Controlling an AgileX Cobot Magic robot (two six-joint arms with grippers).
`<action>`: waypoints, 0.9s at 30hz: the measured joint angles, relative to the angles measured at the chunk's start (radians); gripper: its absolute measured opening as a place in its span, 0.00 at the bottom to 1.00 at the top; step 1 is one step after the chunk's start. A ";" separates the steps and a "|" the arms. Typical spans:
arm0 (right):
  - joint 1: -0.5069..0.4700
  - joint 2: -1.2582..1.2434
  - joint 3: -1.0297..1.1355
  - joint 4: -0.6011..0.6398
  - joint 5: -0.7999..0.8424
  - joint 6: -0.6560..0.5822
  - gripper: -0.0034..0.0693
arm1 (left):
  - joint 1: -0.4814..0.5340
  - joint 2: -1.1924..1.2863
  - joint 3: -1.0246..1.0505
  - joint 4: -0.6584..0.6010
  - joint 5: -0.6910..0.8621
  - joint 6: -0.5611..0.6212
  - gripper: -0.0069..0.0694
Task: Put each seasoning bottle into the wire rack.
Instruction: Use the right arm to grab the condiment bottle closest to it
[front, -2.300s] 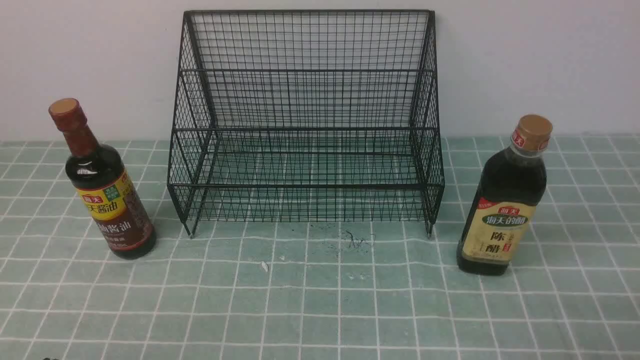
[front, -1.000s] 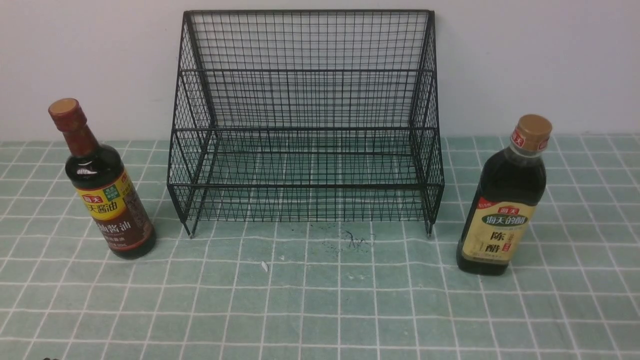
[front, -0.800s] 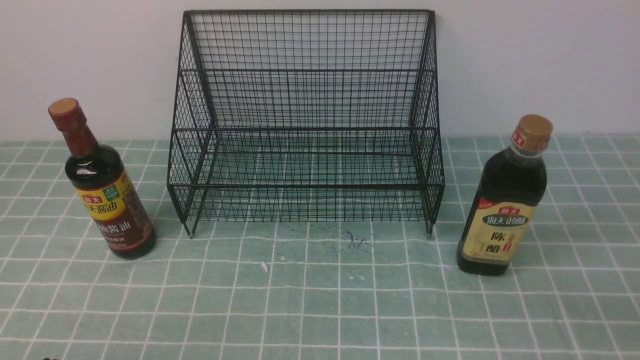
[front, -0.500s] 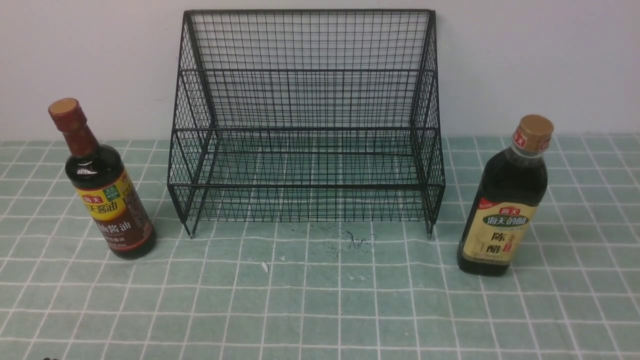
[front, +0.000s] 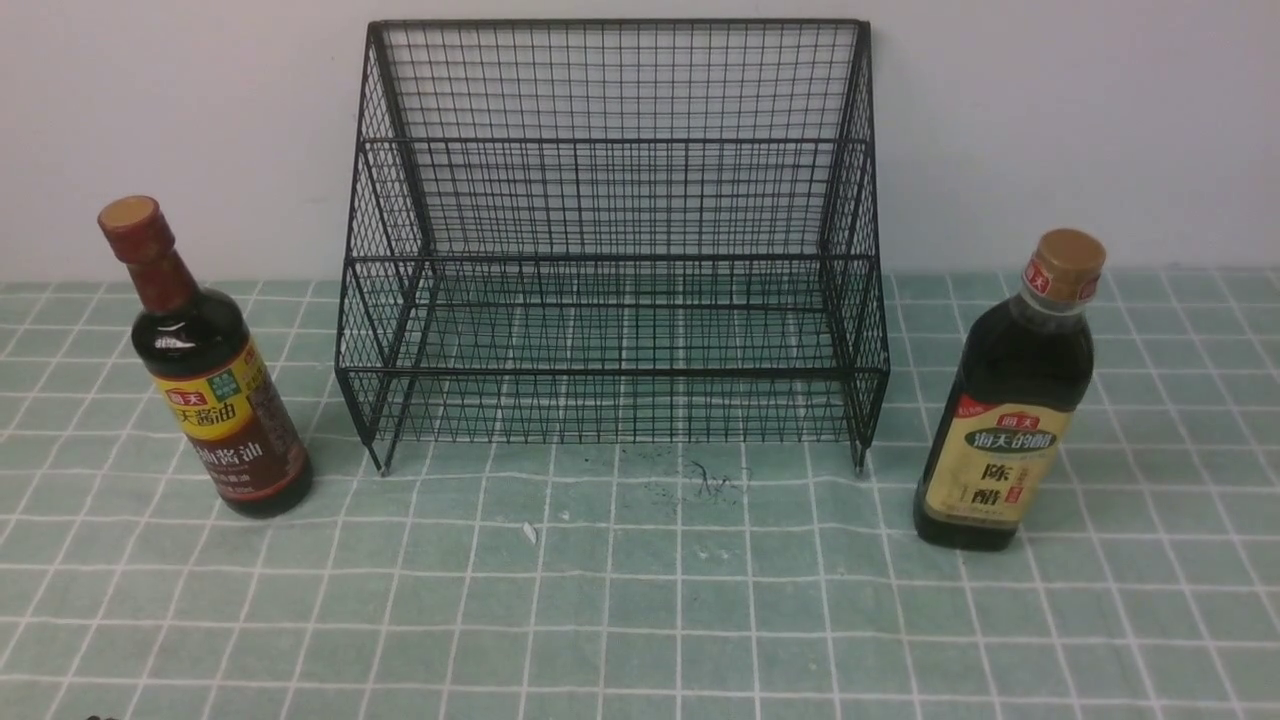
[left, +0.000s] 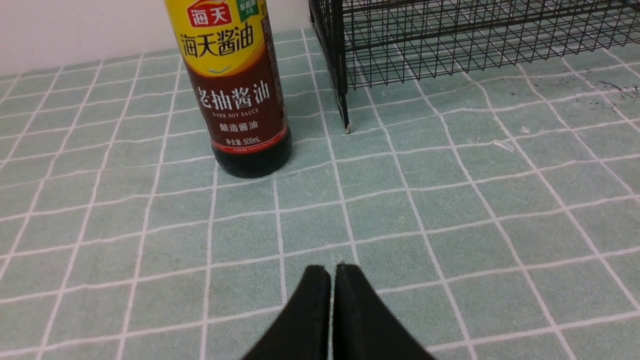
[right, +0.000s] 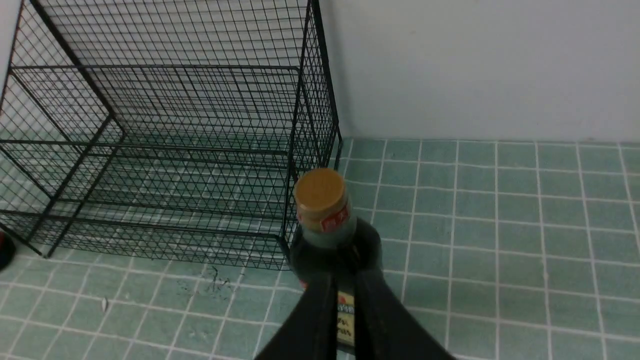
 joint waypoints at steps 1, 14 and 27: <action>0.000 0.071 -0.058 0.005 0.004 -0.020 0.23 | 0.000 0.000 0.000 0.000 0.000 0.000 0.08; 0.154 0.512 -0.253 -0.037 0.072 -0.094 0.88 | 0.000 0.000 0.000 0.000 0.000 0.000 0.08; 0.162 0.644 -0.253 -0.153 0.097 0.022 0.61 | 0.000 0.000 0.000 0.000 0.000 0.000 0.08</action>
